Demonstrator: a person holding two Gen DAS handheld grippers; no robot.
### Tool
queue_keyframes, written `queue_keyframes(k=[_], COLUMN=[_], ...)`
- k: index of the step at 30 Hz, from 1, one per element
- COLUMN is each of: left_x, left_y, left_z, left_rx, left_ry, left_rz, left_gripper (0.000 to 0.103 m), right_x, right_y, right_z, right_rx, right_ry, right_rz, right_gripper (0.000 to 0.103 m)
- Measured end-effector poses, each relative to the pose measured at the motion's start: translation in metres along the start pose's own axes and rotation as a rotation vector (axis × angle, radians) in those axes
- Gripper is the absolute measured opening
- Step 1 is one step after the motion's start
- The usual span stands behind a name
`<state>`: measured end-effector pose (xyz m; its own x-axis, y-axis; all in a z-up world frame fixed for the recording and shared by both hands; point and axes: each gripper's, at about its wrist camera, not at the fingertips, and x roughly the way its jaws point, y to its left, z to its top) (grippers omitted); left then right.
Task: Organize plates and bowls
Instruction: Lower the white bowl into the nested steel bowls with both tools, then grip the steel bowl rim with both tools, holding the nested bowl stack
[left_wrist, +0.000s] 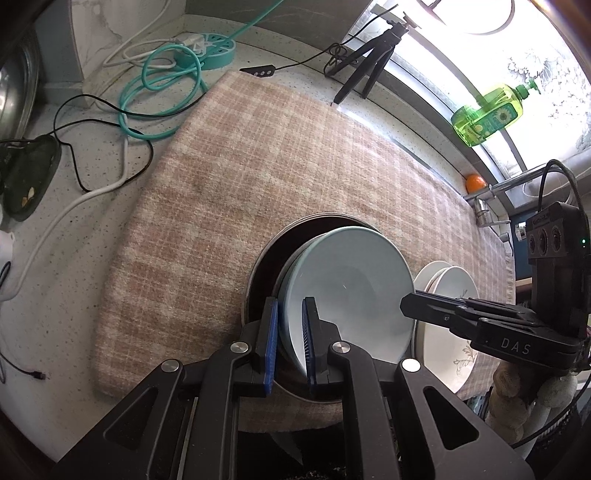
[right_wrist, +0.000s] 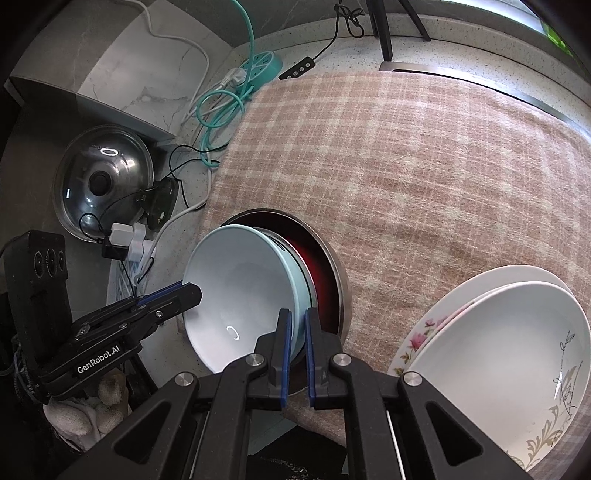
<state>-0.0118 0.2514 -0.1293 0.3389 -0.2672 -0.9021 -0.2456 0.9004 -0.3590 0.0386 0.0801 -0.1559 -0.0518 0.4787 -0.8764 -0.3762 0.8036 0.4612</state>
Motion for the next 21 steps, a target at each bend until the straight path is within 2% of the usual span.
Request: queue_keyframes(k=[11, 17, 21], left_x=[0.001, 0.001, -0.006], left_y=[0.001, 0.001, 0.004], left_z=[0.000, -0.002, -0.002], left_rx=[0.008, 0.026, 0.028], left_ry=[0.008, -0.001, -0.022], left_rz=[-0.011, 0.011, 0.020], left_gripper=[0.010, 0.010, 0.010], right_x=[0.001, -0.010, -0.017], right_y=[-0.001, 0.011, 0.009], right_z=[0.004, 0.002, 0.001], right_rx=[-0.019, -0.103, -0.109], right_ry=[0.001, -0.041, -0.064], right_rz=[0.003, -0.057, -0.078], right_gripper=[0.008, 0.009, 0.009])
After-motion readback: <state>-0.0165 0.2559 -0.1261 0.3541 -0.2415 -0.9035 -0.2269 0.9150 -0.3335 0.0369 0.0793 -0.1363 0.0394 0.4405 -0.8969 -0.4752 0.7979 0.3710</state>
